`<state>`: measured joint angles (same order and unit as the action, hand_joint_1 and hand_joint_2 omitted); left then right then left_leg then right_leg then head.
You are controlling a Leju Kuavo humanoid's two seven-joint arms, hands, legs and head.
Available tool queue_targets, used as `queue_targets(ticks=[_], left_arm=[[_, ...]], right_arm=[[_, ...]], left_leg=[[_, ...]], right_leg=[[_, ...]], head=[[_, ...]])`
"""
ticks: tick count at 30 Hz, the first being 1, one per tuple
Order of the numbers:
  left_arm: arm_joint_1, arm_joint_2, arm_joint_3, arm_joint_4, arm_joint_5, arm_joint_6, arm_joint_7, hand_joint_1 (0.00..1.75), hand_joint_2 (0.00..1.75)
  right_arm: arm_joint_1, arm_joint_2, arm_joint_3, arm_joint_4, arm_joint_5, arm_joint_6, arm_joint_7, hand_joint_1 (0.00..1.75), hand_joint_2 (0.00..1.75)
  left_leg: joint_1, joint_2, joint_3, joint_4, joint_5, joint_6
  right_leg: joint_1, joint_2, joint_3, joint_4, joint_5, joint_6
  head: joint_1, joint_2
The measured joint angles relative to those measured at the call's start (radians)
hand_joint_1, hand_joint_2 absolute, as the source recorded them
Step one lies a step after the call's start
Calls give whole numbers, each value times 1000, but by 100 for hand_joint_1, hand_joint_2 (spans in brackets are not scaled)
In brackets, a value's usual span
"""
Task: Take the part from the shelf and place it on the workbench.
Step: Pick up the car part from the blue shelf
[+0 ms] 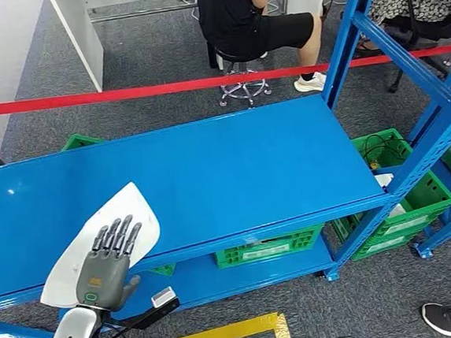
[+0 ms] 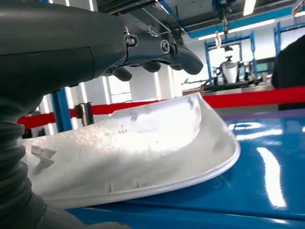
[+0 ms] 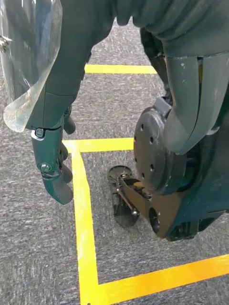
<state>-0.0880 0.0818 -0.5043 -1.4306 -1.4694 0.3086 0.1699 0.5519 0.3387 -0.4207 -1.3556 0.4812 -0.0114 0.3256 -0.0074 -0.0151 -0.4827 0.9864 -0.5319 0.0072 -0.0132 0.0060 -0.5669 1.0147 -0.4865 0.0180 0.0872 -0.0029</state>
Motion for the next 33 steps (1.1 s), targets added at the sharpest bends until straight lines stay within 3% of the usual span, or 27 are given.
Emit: queue_targets(ticks=[11, 16, 20, 33], left_arm=[[-76, -10, 2, 136, -60, -70, 66, 1, 175], [-101, -10, 8, 176, -63, -109, 95, 30, 175], [-105, -9, 16, 184, -63, -126, 99, 166, 175], [-98, -6, 31, 151, -56, -149, 103, 168, 175]], right_arm=[[-12, 0, -9, 23, 16, -12, -11, 0, 175], [-17, 0, -9, 38, 18, -22, -11, 0, 175], [-18, 1, -9, 45, 20, -23, -5, 0, 175], [-13, 3, -7, 50, 4, -34, 9, 0, 175]], left_leg=[[0, 0, 0, 0, 0, 0], [0, 0, 0, 0, 0, 0], [0, 0, 0, 0, 0, 0], [0, 0, -1, 0, 5, -1]], right_leg=[[0, 0, 0, 0, 0, 0], [0, 0, 0, 0, 0, 0], [0, 0, 0, 0, 0, 0], [0, -1, 2, 0, 5, 1]], head=[[0, 0], [0, 0], [0, 0], [0, 0]])
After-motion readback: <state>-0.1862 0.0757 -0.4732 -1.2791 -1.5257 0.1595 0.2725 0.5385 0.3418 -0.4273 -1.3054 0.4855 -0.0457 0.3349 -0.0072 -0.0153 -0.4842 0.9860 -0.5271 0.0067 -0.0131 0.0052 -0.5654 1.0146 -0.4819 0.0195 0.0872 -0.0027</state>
